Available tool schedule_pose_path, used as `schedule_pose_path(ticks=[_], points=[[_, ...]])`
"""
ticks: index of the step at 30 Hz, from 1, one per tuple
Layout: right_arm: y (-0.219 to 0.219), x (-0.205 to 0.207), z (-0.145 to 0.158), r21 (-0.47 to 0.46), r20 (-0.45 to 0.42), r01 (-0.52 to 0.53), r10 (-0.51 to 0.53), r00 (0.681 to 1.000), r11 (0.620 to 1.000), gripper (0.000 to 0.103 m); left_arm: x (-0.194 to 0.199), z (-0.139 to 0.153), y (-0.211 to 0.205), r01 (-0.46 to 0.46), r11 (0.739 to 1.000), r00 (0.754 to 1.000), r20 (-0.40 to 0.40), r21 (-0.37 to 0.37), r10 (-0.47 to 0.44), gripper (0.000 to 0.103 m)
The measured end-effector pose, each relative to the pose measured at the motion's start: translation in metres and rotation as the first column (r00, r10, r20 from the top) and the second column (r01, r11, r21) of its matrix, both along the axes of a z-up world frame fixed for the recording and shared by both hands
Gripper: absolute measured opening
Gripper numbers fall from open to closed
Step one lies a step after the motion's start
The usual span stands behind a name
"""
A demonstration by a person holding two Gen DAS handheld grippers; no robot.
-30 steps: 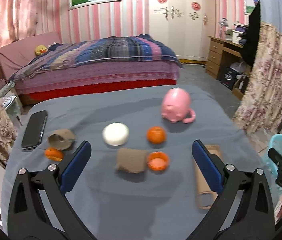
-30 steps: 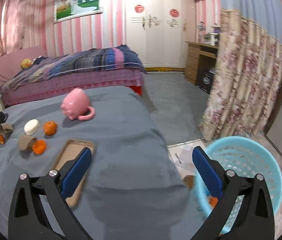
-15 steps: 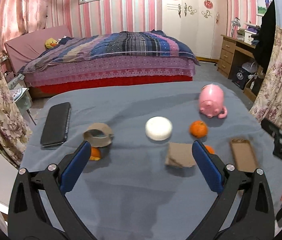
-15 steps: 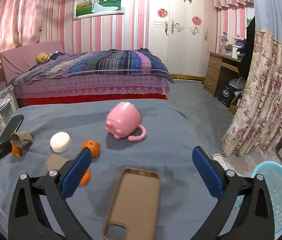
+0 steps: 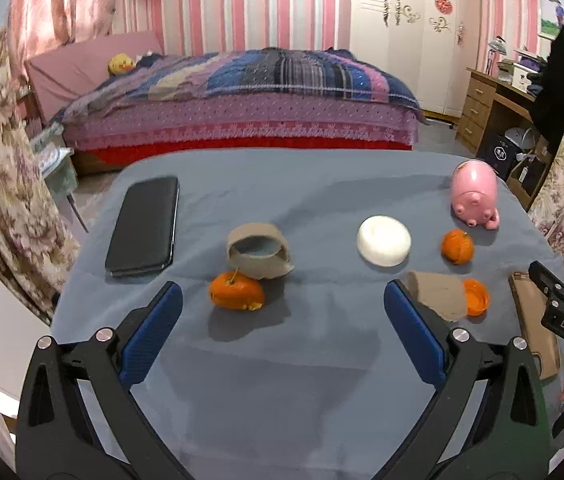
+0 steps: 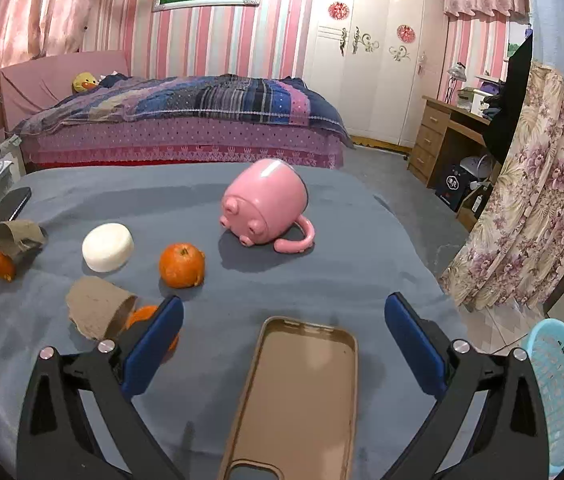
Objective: Collect trash
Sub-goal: 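Move both open tools back over the bed toward the tangerine and orange cap, then grasp the tangerine with the left tool while the right tool grasps the orange cap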
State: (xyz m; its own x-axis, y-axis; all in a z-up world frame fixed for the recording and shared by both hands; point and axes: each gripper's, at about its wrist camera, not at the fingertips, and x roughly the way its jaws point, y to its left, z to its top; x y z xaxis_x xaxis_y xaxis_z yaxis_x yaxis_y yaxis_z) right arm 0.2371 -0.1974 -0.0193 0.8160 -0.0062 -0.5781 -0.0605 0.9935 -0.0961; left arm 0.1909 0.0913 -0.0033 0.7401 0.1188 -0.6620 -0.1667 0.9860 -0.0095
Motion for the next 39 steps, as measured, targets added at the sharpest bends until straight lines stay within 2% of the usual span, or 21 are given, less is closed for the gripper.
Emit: schedule_pose_path(ticks=[6, 12, 21, 24, 27, 30, 32, 34, 35, 39], points=[[0.004, 0.003, -0.006, 0.007, -0.013, -0.015, 0.015, 1.000, 1.000, 0.098, 0.003, -0.012, 0.017, -0.030, 0.999, 0.999, -0.012, 0.023, 0.030, 0.097], [0.019, 0.003, -0.014, 0.006, -0.037, -0.078, 0.078, 0.996, 0.997, 0.098, 0.007, -0.020, 0.042, -0.073, 0.997, 0.997, -0.040, -0.028, 0.072, 0.097], [0.047, 0.008, -0.031, -0.014, -0.110, -0.183, 0.180, 0.977, 0.983, 0.098, 0.012, -0.034, 0.060, -0.102, 0.994, 0.991, -0.092, -0.026, 0.099, 0.097], [0.050, 0.012, -0.035, -0.004, -0.137, -0.195, 0.192, 0.972, 0.981, 0.097, 0.016, -0.041, 0.063, -0.107, 0.993, 0.988, -0.119, -0.046, 0.101, 0.097], [0.054, 0.020, -0.041, 0.022, -0.176, -0.211, 0.211, 0.961, 0.977, 0.082, 0.020, -0.049, 0.061, -0.096, 0.994, 0.985, -0.149, -0.054, 0.087, 0.097], [0.059, 0.029, -0.045, 0.061, -0.207, -0.237, 0.244, 0.947, 0.970, 0.072, 0.026, -0.057, 0.058, -0.094, 0.995, 0.982, -0.168, -0.041, 0.086, 0.097], [0.063, 0.032, -0.048, 0.072, -0.215, -0.260, 0.270, 0.939, 0.963, 0.061, 0.029, -0.061, 0.058, -0.105, 0.994, 0.981, -0.168, -0.043, 0.096, 0.097], [0.066, 0.033, -0.050, 0.081, -0.218, -0.289, 0.300, 0.929, 0.954, 0.044, 0.033, -0.064, 0.059, -0.114, 0.992, 0.981, -0.160, -0.044, 0.106, 0.097], [0.069, 0.032, -0.050, 0.079, -0.216, -0.305, 0.315, 0.924, 0.949, 0.041, 0.036, -0.065, 0.060, -0.121, 0.992, 0.981, -0.156, -0.042, 0.113, 0.097], [0.071, 0.028, -0.048, 0.084, -0.206, -0.318, 0.329, 0.922, 0.944, 0.040, 0.043, -0.064, 0.064, -0.139, 0.988, 0.983, -0.132, -0.066, 0.130, 0.097]])
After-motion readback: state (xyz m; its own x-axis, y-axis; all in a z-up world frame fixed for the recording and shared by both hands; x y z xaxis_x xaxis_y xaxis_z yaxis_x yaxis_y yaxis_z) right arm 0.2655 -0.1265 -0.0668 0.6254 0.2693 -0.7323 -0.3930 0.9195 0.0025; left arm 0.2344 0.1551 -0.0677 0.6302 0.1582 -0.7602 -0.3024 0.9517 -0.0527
